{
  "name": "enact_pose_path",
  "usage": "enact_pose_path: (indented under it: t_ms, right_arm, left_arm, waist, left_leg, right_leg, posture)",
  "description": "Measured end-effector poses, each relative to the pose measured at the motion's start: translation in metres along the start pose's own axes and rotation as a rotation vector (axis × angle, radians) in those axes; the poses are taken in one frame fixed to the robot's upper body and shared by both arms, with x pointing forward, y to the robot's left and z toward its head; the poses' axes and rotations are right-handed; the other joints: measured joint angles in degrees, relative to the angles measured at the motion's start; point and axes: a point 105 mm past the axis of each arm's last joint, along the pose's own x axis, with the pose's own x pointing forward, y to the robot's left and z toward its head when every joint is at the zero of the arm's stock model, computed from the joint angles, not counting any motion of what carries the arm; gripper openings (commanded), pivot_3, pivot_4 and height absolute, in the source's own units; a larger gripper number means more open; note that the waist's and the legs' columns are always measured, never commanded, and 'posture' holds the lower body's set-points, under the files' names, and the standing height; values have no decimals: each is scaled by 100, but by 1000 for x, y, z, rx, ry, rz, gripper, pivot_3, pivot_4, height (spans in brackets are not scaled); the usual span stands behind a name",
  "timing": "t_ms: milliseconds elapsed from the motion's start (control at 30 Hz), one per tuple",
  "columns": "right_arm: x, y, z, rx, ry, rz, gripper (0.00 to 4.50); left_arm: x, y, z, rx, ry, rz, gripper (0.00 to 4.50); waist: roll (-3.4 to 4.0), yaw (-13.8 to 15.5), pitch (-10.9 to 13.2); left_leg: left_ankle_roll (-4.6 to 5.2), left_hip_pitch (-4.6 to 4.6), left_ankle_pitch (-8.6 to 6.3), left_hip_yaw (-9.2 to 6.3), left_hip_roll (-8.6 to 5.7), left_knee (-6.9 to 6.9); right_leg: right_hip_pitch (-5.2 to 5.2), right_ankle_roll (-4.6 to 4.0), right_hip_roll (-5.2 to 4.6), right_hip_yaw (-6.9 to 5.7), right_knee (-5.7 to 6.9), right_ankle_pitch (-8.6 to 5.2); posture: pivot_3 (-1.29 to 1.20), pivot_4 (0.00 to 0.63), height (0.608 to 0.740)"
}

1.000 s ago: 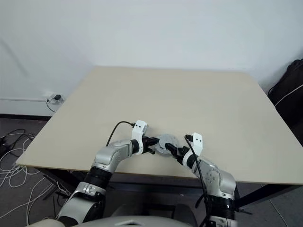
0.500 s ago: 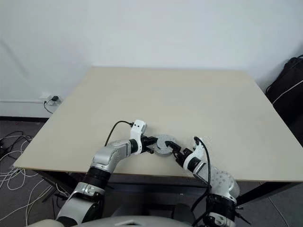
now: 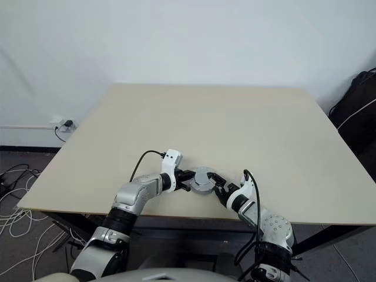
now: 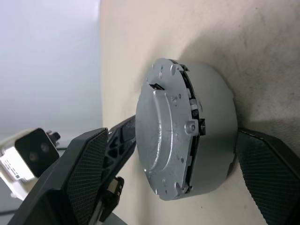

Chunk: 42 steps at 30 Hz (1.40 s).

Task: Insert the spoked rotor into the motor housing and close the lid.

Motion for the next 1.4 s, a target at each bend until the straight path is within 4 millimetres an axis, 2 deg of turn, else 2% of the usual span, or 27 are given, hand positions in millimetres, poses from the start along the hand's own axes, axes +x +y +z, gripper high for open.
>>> enact_pose_path:
  t_ms: [200,400,700,967,1100,1333,1400]
  right_arm:
    - [-1,16,-4,30,24,117,4465]
    - [-1,22,-8,24,41,148,4465]
    - [6,10,-18,-67,85,26,4465]
    - [6,8,-19,-76,81,10,4465]
    - [6,6,-19,-70,72,5,3632]
    - [3,6,-16,-59,51,7,1379]
    - [2,5,-17,-56,51,5,1255]
  left_arm:
    - [-5,9,-1,12,7,35,0]
    - [-7,13,-1,7,4,49,0]
    - [-5,10,1,7,-4,40,0]
    - [-4,8,1,4,-6,35,0]
    - [-4,8,1,4,-6,35,0]
    - [-6,12,-1,6,-3,58,0]
    - [-6,12,-1,5,-3,57,0]
  waist:
    - [4,-30,1]
    - [8,-53,4]
    - [10,-105,2]
    - [10,-97,2]
    - [10,-93,3]
    - [7,-79,4]
    - [9,-83,4]
  left_leg:
    - [2,-4,0,0,0,-5]
    - [1,-4,-1,0,0,-5]
    - [-1,-2,0,1,2,-5]
    - [-1,-2,1,1,1,-2]
    - [-1,-2,0,1,1,-2]
    - [1,-3,-1,-1,0,-5]
    - [1,-3,-1,0,0,-5]
  right_leg:
    - [-8,-14,7,4,1,5]
    - [-10,-14,3,4,1,5]
    - [-9,-12,1,7,3,5]
    - [-7,-7,3,7,3,4]
    - [-7,-7,4,7,3,4]
    - [-9,-12,2,7,2,6]
    - [-10,-12,2,8,2,6]
  posture:
    - [0,0,740]
    - [0,0,740]
    - [0,0,740]
    - [0,0,740]
    - [0,0,740]
    - [0,0,740]
    - [0,0,740]
